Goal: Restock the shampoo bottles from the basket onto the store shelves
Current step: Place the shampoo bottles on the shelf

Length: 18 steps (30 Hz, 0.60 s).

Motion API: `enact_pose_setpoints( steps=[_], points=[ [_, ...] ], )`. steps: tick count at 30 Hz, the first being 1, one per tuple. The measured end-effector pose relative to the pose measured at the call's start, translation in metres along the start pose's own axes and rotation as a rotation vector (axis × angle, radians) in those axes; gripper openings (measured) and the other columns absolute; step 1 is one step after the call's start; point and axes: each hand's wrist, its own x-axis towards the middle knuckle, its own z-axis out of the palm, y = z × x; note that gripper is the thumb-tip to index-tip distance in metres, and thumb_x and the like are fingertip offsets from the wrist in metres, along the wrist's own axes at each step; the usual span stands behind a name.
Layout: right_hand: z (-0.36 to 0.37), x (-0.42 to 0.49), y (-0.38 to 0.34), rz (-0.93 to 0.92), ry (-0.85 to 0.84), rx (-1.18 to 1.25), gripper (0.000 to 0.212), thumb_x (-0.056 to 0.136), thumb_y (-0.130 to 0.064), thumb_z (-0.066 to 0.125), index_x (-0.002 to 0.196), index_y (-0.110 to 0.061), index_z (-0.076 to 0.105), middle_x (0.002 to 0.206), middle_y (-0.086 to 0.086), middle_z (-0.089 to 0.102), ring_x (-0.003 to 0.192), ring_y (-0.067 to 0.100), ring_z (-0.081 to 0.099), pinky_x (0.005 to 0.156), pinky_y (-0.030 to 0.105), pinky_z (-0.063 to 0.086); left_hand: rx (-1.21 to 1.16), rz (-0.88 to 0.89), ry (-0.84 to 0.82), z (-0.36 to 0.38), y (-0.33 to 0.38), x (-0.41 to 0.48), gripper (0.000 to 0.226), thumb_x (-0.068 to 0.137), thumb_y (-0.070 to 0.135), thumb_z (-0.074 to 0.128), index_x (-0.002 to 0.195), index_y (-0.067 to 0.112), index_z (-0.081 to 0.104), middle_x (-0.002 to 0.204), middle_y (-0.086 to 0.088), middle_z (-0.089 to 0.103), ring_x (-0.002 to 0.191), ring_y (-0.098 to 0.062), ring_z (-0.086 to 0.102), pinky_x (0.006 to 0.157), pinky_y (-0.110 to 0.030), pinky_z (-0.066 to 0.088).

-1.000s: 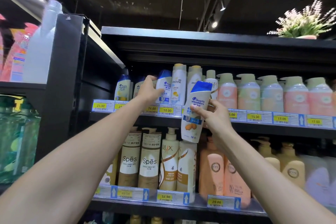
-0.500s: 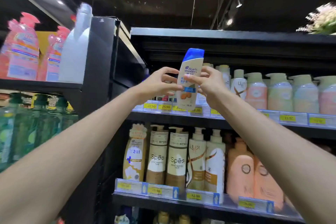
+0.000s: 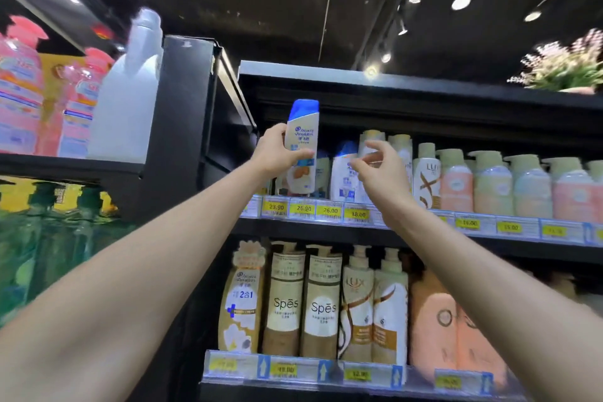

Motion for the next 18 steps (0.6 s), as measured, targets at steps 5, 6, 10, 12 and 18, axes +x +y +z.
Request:
enact_pose_setpoints(
  steps=[5,6,10,12,18],
  points=[
    [-0.026,-0.017,0.02,0.01,0.03,-0.073,0.033,0.092,-0.016,0.058,0.126,-0.016,0.055,0.101,0.003,0.062,0.098,0.021,0.063,0.09,0.04,0.053,-0.014,-0.163,-0.013,0.024,-0.011,0.011,0.052,0.076,0.025,0.085,0.116,0.01,0.055,0.113,-0.007,0.067,0.102,-0.023,0.066,0.089,-0.045,0.056],
    [-0.029,-0.022,0.024,0.001,0.028,-0.101,0.032,0.092,-0.015,0.058,0.124,-0.016,0.055,0.101,0.003,0.062,0.097,0.02,0.062,0.089,0.04,0.054,-0.031,-0.198,-0.045,0.029,-0.014,0.011,0.052,0.077,0.026,0.085,0.117,0.009,0.055,0.113,-0.008,0.067,0.1,-0.023,0.067,0.088,-0.043,0.057],
    [-0.035,-0.037,0.041,-0.028,0.014,-0.165,0.031,0.092,-0.014,0.057,0.123,-0.016,0.056,0.098,0.0,0.062,0.094,0.018,0.061,0.084,0.035,0.053,-0.007,-0.24,-0.205,0.042,-0.019,0.005,0.048,0.078,0.022,0.083,0.117,0.01,0.058,0.111,-0.008,0.069,0.097,-0.02,0.067,0.077,-0.035,0.057],
    [-0.038,-0.039,0.047,-0.024,0.018,-0.165,0.031,0.091,-0.014,0.058,0.122,-0.016,0.057,0.098,0.0,0.063,0.093,0.017,0.061,0.083,0.033,0.052,0.008,-0.254,-0.273,0.043,-0.018,0.002,0.043,0.079,0.022,0.082,0.115,0.012,0.061,0.11,-0.007,0.071,0.096,-0.02,0.067,0.067,-0.031,0.051],
    [-0.041,-0.046,0.063,0.007,0.025,-0.111,0.026,0.092,-0.01,0.058,0.118,-0.015,0.058,0.097,0.001,0.063,0.089,0.014,0.06,0.068,0.016,0.045,0.118,-0.287,-0.308,0.036,-0.009,-0.002,0.031,0.085,0.031,0.077,0.107,0.018,0.059,0.104,-0.001,0.066,0.096,-0.019,0.06,0.083,-0.037,0.052]
  ],
)
